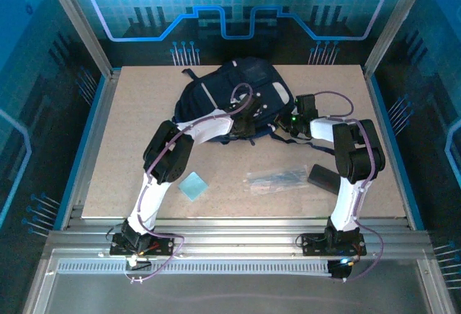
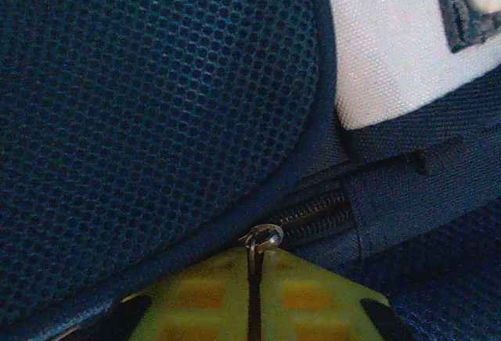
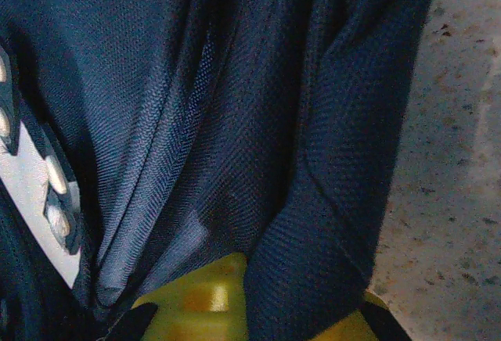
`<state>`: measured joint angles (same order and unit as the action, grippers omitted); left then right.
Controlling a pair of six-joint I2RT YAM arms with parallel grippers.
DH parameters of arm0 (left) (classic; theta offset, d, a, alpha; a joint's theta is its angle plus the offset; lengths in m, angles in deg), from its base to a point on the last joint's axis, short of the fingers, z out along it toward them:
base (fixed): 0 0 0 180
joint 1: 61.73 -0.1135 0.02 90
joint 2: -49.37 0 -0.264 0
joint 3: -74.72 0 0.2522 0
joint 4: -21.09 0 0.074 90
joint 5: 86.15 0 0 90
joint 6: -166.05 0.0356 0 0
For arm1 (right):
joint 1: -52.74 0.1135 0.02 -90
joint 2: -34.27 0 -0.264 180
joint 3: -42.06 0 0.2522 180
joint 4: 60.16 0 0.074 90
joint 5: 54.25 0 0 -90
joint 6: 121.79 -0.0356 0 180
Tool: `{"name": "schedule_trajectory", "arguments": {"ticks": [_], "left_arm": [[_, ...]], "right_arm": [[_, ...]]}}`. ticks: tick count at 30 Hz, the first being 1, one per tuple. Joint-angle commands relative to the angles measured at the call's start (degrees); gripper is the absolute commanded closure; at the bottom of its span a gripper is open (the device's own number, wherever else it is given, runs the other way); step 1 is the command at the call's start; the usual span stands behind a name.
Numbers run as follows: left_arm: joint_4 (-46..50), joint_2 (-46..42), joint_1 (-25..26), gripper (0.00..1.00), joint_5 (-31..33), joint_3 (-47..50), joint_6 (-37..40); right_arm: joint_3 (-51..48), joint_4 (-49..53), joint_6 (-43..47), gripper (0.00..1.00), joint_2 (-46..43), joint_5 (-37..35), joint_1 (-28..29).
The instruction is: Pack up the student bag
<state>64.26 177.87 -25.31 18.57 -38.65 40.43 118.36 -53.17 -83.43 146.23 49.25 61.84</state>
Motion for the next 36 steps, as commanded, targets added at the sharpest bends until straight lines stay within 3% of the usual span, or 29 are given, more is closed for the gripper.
{"name": "schedule_trajectory", "arguments": {"ticks": [1,2,14,23,29,33,34,36], "left_arm": [[0.8,-1.2,-2.2,0.96,-0.1,3.4,0.7],[0.8,-2.0,-2.5,1.0,-0.5,4.1,0.9],[8.8,-12.1,-5.8,1.0,-7.9,8.9,8.2],[17.0,-17.8,-9.7,1.0,-8.9,11.4,15.8],[17.1,-21.9,-11.2,1.0,-15.9,13.8,20.9],[15.4,-22.9,-9.0,1.0,-22.2,14.1,20.0],[15.2,-23.0,-7.7,1.0,-22.7,13.7,19.7],[14.1,-22.9,-5.6,1.0,-23.5,13.0,18.4]], "right_arm": [[-0.8,1.4,1.4,1.0,-2.0,0.7,0.9],[-0.8,1.5,1.6,1.0,-2.1,0.6,0.6],[1.9,6.1,4.9,1.0,-2.5,-4.4,-2.2],[7.3,11.8,9.4,1.0,-1.1,-9.1,-5.1],[15.0,14.6,11.5,1.0,3.3,-9.0,-7.8],[23.7,18.5,12.4,1.0,8.2,-8.1,-8.0],[26.1,19.9,12.4,0.95,9.4,-7.5,-8.0],[28.8,22.2,11.9,0.69,10.3,-5.5,-8.0]]}}
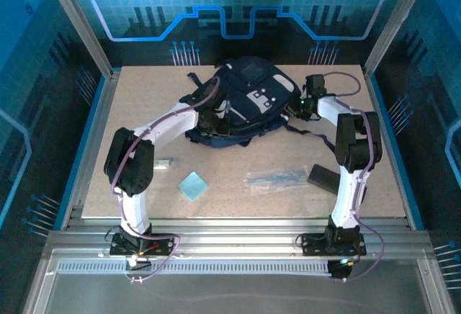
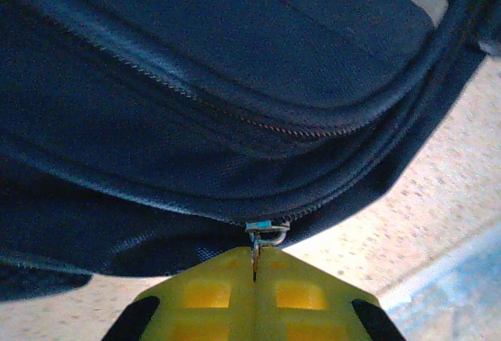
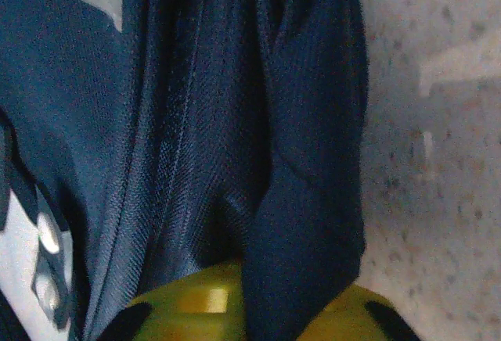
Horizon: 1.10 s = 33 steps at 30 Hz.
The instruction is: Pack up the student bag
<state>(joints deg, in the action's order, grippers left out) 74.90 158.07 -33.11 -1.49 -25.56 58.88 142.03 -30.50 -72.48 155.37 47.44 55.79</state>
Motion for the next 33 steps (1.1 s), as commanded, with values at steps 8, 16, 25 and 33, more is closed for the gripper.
{"name": "schedule_trajectory", "arguments": {"ticks": [8,16,25,33], "left_arm": [[-9.8,-1.1,5.0,1.0,-9.9,-1.9,-11.1],[-16.1,3.0,7.1,1.0,-13.1,-7.3,-13.9],[-17.6,2.8,9.2,1.0,-14.6,-7.5,-14.0],[-19.1,0.1,9.6,1.0,-14.3,-3.3,-14.6]], "right_arm": [[-9.1,-2.3,-0.2,0.3,-12.9,3.1,-2.1],[-24.4,-6.1,-5.6,0.28,-27.7,12.7,0.4],[-30.4,-18.6,-17.5,0.27,-26.6,13.9,7.5],[-30.1,-24.4,-21.2,0.77,-18.7,10.2,10.2]]}}
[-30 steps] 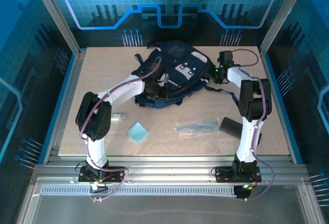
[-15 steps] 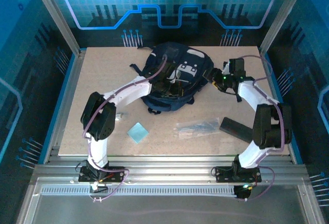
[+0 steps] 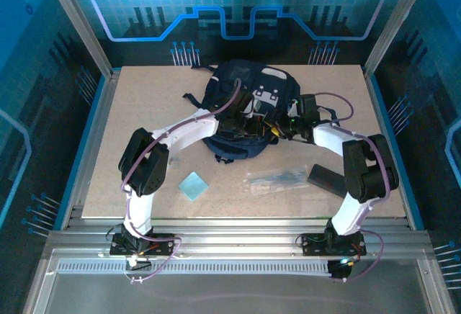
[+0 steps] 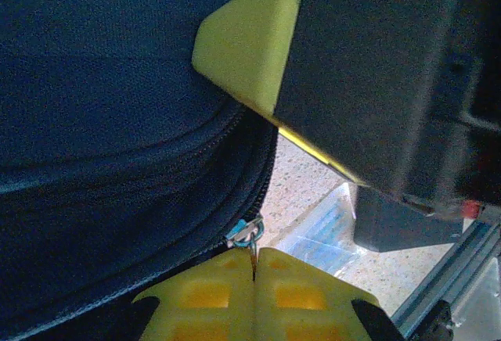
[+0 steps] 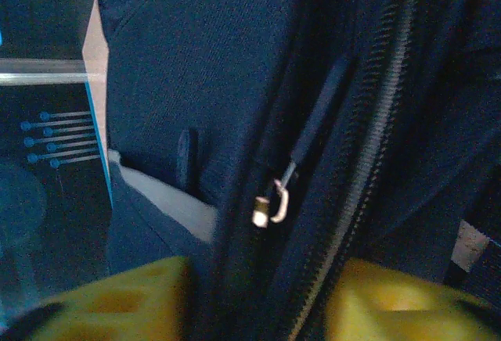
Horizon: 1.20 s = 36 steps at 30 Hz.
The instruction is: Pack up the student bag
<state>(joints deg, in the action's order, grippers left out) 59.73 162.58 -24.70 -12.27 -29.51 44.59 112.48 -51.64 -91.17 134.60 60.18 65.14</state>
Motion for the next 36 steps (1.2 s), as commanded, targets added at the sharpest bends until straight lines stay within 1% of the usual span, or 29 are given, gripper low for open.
{"name": "schedule_trajectory", "arguments": {"ticks": [1,2,7,12,18,20,22,24,26,30,32,34,35,36], "left_arm": [[-3.3,-4.7,1.1,1.0,-3.0,1.1,0.2],[-2.5,-4.9,0.9,1.0,-2.5,1.6,0.8],[5.1,-6.7,-1.8,1.0,1.3,4.5,5.3],[12.1,-10.9,-6.7,1.0,9.0,8.2,11.9],[12.3,-14.9,-13.4,1.0,10.5,12.3,15.2],[12.0,-15.2,-14.7,1.0,12.1,12.8,16.6],[11.9,-14.8,-15.3,1.0,12.5,12.9,17.5],[11.5,-14.9,-15.0,1.0,11.0,13.0,17.6],[10.6,-15.5,-14.0,1.0,9.9,13.4,17.4],[9.7,-16.8,-8.3,1.0,9.7,13.1,16.9],[8.5,-16.9,-5.5,1.0,8.9,12.5,15.4],[6.6,-16.3,-3.2,1.0,7.4,11.7,13.3],[5.7,-15.8,-2.5,1.0,6.7,11.1,12.3],[4.8,-15.0,-2.0,1.0,6.1,10.5,11.3]], "right_arm": [[-1.0,-3.7,-2.2,0.93,2.2,-3.2,0.5],[-1.2,-3.7,-1.7,1.0,2.1,-3.6,0.3],[-0.7,-0.7,2.2,1.0,-0.2,-4.9,-1.8],[3.3,7.4,10.0,1.0,-1.5,-5.6,-3.1],[7.7,12.9,17.2,1.0,0.2,-3.8,-4.7],[10.3,15.1,21.2,1.0,1.5,-2.3,-5.3],[14.0,18.9,25.7,1.0,3.3,-2.8,-5.8],[17.8,22.7,29.4,1.0,5.0,-5.4,-6.1],[21.1,25.1,30.9,1.0,6.6,-10.2,-6.2],[28.4,28.7,29.5,1.0,11.0,-19.4,-6.5],[32.0,29.5,27.5,1.0,13.4,-20.9,-6.8],[34.8,29.5,25.4,1.0,15.1,-19.6,-7.2],[35.8,29.6,24.5,0.98,15.5,-18.8,-7.3],[36.3,29.5,24.0,0.86,15.2,-18.1,-7.3]]}}
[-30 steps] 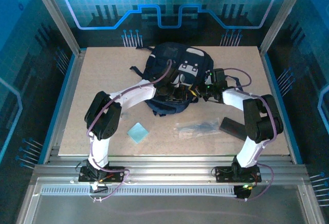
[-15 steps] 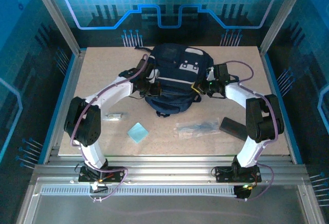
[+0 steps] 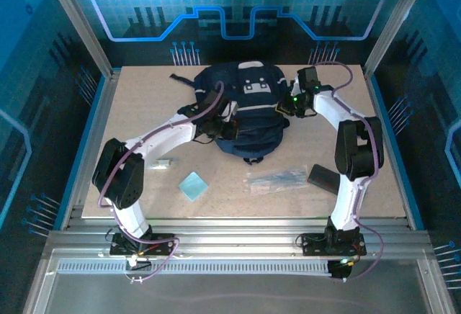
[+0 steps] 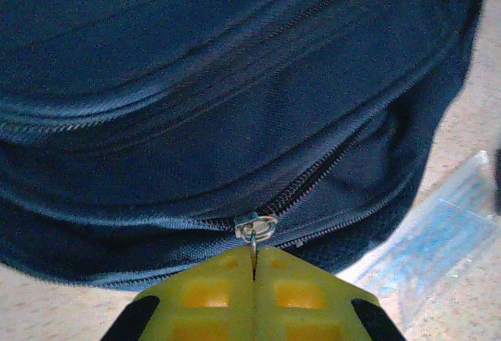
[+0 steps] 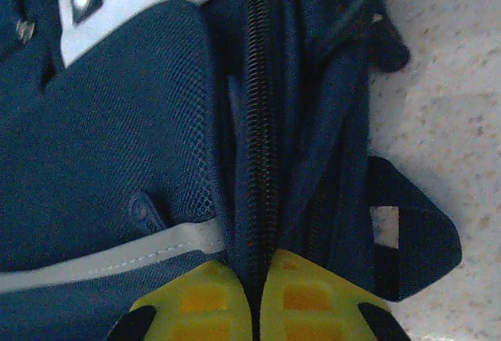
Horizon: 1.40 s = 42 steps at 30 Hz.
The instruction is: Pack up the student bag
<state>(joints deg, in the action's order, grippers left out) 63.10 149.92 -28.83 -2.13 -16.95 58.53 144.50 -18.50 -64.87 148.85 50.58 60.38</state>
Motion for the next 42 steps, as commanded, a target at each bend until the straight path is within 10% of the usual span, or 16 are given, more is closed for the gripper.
{"name": "schedule_trajectory", "arguments": {"ticks": [1,6,15,22,25,30,42], "left_arm": [[0.5,-1.6,2.2,1.0,-4.8,-2.6,-3.3],[-6.0,2.9,2.6,1.0,-7.0,-5.0,-5.8],[-9.6,5.1,2.6,1.0,-8.9,-7.2,-5.7],[-11.5,3.3,2.6,1.0,-10.2,-3.8,-5.6],[-11.5,3.5,2.6,1.0,-11.3,-3.1,-5.7],[-10.6,3.0,2.0,1.0,-9.5,-0.6,-4.6],[-2.7,0.1,-11.6,1.0,1.3,8.0,2.6]], "right_arm": [[4.2,-3.7,-2.6,0.72,0.3,-8.4,-2.6],[-5.2,-5.5,-4.4,0.3,-10.5,-8.1,-2.6],[-27.8,-11.2,-15.2,0.05,-30.2,-3.6,1.7],[-26.9,-16.0,-22.3,0.04,-21.0,-5.8,8.4],[-26.1,-21.8,-27.2,0.13,-14.4,-5.3,10.6],[-26.6,-26.4,-30.6,1.0,-8.9,-8.6,11.1],[-27.6,-27.2,-28.5,1.0,-7.7,-7.2,8.5]]}}
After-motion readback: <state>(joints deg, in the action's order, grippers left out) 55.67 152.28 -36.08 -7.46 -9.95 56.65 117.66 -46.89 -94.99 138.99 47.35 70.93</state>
